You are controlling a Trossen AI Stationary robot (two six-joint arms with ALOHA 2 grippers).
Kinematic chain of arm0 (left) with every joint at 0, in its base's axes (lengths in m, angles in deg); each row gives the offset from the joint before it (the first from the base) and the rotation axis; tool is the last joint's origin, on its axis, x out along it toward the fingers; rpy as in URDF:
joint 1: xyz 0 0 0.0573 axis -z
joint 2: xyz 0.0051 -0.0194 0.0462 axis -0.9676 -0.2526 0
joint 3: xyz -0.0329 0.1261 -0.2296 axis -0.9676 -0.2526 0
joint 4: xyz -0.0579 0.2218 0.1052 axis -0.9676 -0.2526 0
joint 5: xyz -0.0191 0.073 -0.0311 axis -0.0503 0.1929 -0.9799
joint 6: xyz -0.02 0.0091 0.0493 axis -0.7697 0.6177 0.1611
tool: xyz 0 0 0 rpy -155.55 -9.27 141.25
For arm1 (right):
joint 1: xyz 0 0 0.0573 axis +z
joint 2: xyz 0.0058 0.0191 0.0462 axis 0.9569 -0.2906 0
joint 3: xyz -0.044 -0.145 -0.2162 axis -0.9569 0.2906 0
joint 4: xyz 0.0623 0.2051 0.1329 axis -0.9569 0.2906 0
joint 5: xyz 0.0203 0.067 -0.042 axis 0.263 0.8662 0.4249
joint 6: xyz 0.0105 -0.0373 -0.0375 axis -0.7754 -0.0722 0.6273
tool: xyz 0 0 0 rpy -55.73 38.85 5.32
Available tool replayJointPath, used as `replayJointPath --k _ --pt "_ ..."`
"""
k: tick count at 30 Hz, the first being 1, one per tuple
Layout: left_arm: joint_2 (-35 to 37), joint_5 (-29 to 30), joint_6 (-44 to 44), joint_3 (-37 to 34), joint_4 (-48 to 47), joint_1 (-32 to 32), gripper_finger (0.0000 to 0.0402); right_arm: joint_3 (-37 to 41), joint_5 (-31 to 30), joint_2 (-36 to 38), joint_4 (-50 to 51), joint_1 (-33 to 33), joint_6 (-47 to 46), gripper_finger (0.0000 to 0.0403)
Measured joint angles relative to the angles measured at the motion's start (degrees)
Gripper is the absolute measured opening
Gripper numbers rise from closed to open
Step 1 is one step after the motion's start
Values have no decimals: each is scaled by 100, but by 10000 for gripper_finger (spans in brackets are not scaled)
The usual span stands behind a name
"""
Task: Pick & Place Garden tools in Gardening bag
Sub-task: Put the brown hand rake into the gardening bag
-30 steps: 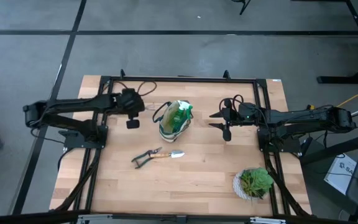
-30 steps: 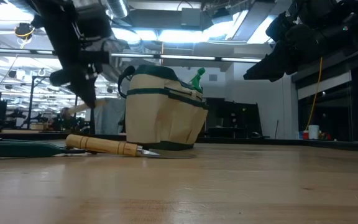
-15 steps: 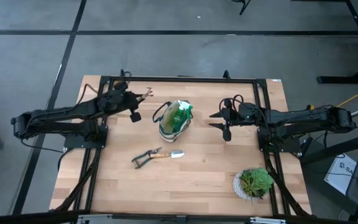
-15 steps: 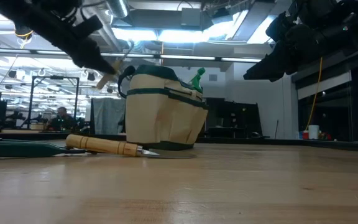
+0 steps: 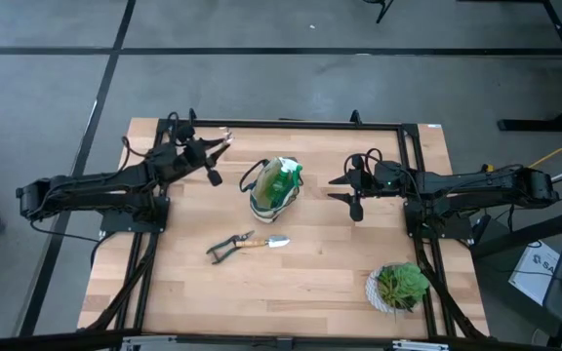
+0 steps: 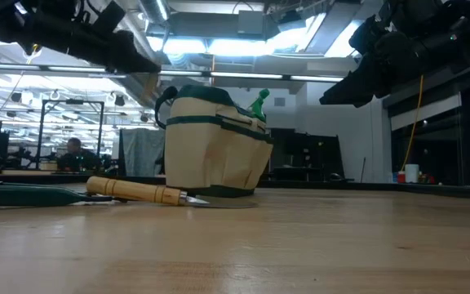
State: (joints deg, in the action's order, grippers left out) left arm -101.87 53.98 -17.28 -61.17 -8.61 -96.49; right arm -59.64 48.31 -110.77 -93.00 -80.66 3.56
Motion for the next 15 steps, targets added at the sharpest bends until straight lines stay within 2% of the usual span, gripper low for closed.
replayJointPath --k 7,15 --pt "-52 -357 -527 -2 760 2 64 0 -2 0 0 -2 1 181" --pt "-178 -693 -1097 -2 940 2 65 0 -4 0 0 0 2 181"
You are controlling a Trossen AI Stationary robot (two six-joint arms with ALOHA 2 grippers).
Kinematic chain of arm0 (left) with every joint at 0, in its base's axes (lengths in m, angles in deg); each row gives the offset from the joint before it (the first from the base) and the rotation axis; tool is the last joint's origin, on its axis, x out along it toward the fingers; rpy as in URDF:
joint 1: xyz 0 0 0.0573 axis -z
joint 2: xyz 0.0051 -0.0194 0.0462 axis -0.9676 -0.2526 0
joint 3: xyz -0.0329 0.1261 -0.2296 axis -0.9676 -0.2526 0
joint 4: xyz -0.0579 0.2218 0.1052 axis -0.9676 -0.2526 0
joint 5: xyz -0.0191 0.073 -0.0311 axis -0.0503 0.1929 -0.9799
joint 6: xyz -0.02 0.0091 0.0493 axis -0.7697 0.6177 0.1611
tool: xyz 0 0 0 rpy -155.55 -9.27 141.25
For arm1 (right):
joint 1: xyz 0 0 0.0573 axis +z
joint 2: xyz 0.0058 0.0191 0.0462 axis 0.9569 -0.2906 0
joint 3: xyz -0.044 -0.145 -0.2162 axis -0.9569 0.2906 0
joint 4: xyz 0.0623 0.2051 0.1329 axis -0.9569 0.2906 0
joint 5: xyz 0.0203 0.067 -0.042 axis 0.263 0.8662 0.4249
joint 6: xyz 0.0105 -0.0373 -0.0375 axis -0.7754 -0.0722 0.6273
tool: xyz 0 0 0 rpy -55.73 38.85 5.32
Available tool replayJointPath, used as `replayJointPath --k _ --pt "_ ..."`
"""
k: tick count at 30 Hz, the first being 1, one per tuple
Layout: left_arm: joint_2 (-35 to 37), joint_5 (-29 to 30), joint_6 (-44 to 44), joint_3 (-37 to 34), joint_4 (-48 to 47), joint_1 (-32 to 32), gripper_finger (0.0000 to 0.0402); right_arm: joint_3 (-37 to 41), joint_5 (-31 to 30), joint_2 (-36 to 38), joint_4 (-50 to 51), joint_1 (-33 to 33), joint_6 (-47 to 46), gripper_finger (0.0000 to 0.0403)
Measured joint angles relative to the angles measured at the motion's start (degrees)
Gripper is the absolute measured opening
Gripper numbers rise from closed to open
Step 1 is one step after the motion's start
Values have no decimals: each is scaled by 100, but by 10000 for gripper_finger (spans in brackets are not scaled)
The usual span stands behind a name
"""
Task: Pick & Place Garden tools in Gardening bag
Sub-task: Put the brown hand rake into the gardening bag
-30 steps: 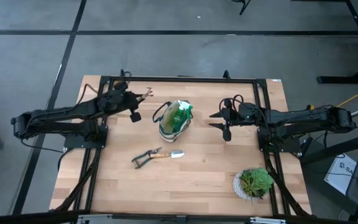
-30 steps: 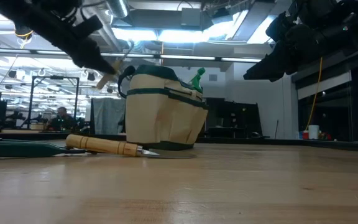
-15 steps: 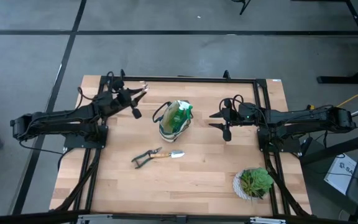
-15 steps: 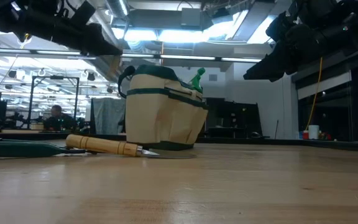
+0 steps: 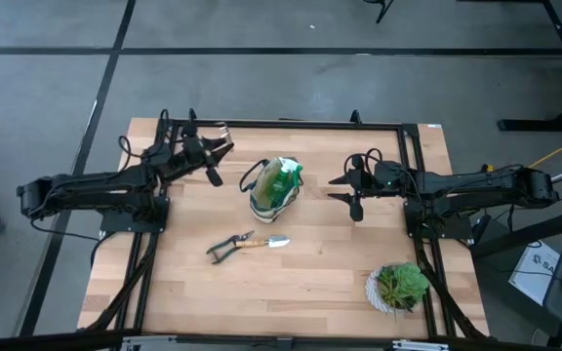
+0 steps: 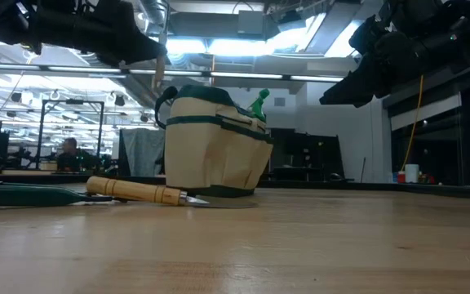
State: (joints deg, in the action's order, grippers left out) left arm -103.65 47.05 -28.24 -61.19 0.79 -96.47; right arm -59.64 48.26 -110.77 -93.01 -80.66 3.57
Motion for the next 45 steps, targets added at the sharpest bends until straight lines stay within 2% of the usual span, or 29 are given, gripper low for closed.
replayJointPath --k 10,17,30,45 --pt "-471 -1000 -412 0 724 20 65 0 -2 0 -1 -1 -1 181" --pt "-973 -1005 -440 17 1285 214 65 0 -4 0 0 -1 -1 181" --pt "-1824 -1003 -142 743 1284 691 65 0 -22 0 -1 0 -2 181" --pt "-2816 -844 -675 1203 1283 923 65 0 -20 0 0 -2 0 181"
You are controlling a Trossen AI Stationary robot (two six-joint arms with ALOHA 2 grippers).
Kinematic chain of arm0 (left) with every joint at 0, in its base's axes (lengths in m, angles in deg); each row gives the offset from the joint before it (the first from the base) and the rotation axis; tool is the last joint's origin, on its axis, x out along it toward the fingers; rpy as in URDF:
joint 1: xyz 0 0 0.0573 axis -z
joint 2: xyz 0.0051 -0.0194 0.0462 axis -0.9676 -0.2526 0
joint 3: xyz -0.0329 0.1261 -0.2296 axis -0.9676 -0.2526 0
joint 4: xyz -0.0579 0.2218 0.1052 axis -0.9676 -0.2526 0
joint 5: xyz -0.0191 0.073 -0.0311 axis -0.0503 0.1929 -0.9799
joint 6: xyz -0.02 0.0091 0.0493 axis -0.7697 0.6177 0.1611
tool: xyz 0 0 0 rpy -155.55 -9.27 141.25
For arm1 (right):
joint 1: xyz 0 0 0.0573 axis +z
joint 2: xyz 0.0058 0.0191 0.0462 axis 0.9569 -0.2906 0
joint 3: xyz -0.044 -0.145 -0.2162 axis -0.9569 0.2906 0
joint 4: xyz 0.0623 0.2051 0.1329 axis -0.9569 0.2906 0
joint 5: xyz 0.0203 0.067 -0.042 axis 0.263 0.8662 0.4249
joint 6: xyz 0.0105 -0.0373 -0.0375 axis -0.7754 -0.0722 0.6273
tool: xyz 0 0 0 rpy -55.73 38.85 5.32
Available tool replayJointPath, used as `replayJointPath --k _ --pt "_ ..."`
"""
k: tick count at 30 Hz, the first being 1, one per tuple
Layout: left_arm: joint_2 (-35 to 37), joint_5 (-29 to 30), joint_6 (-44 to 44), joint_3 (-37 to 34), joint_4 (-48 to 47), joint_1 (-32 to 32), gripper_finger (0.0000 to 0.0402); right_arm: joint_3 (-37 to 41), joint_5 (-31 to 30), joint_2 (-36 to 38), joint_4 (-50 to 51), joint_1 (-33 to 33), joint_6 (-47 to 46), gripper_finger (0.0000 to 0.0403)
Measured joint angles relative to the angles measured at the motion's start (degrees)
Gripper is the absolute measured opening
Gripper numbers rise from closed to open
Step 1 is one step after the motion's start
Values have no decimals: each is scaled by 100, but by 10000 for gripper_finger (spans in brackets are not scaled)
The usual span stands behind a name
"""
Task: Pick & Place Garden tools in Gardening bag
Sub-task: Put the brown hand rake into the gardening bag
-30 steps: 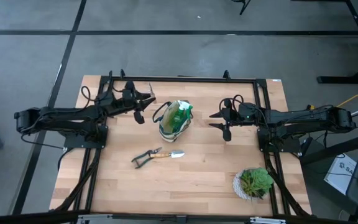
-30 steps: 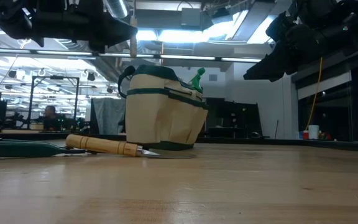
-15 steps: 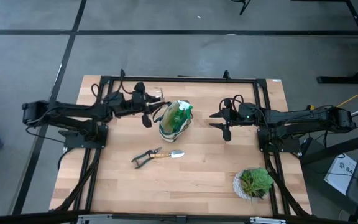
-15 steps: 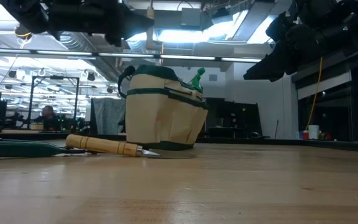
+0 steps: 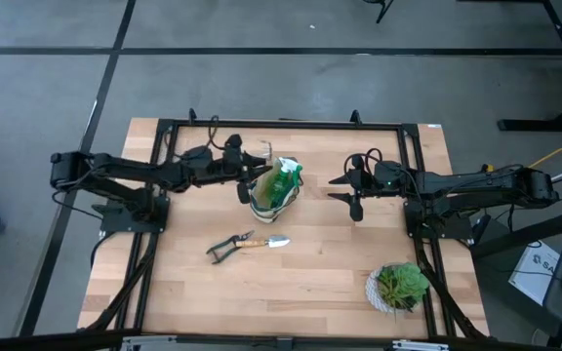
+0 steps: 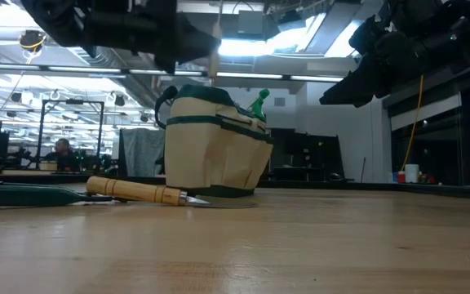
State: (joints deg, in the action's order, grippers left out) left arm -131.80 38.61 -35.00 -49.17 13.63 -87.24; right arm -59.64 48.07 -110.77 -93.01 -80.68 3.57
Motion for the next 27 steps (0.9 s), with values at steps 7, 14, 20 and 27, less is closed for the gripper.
replayJointPath --k 7,14,20,27 --pt "-555 229 -838 21 -9 28 65 0 2 0 0 0 -2 181" --pt "-991 241 -855 21 -9 226 65 -2 5 0 0 2 -2 181" --pt "-1273 417 -755 21 -8 349 65 -1 26 0 -1 2 -1 181" --pt "-1298 577 -545 20 11 354 65 0 24 0 -1 0 -2 181"
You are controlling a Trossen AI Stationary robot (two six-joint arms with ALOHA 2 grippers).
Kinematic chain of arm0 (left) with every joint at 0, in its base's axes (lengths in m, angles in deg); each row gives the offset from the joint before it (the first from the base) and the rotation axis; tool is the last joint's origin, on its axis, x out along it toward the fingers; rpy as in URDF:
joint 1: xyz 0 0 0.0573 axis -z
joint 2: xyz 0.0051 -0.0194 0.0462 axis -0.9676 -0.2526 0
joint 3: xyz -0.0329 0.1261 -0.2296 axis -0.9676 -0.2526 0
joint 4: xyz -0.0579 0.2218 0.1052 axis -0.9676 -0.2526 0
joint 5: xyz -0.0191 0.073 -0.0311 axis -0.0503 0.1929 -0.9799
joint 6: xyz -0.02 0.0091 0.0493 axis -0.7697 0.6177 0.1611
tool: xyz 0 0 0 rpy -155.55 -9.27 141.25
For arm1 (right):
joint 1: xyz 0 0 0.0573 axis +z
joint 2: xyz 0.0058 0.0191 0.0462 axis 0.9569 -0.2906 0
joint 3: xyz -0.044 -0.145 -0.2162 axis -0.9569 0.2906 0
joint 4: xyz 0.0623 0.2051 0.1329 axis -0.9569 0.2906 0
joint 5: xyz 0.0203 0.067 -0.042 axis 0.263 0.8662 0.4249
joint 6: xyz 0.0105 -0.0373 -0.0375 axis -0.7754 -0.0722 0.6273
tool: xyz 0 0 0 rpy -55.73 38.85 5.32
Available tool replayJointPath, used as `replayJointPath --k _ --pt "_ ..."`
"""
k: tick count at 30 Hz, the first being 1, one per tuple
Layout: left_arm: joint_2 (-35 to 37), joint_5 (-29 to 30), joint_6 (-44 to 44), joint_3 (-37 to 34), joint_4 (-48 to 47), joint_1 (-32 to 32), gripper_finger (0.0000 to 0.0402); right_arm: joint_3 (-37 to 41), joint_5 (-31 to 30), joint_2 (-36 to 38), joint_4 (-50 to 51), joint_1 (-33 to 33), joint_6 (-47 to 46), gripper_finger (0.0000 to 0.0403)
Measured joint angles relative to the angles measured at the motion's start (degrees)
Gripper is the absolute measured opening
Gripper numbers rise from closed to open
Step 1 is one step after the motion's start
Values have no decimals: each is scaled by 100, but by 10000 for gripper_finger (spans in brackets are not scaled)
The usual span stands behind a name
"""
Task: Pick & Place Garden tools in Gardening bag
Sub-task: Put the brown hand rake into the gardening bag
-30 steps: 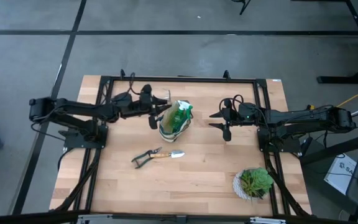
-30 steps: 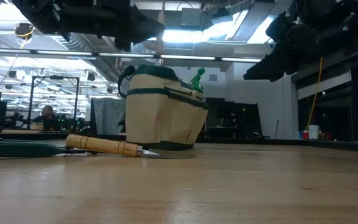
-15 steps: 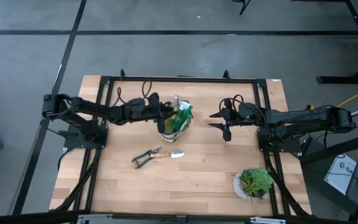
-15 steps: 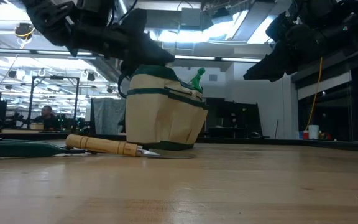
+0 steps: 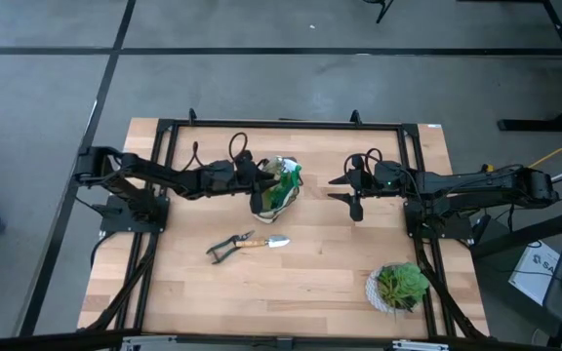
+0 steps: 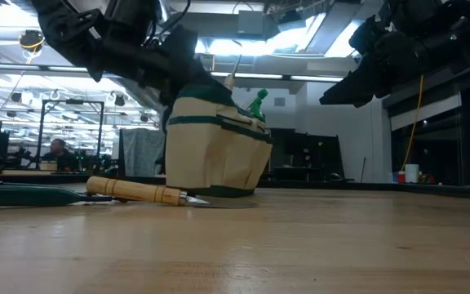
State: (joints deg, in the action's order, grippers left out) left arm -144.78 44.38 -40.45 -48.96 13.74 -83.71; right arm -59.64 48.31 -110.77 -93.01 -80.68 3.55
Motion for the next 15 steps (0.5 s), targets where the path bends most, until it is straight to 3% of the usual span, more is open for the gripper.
replayJointPath --k 7,15 --pt "26 -18 738 193 53 0 65 -1 -2 0 1 2 0 181" --pt "28 5 1499 692 -685 2 65 -2 -4 0 1 0 0 181"
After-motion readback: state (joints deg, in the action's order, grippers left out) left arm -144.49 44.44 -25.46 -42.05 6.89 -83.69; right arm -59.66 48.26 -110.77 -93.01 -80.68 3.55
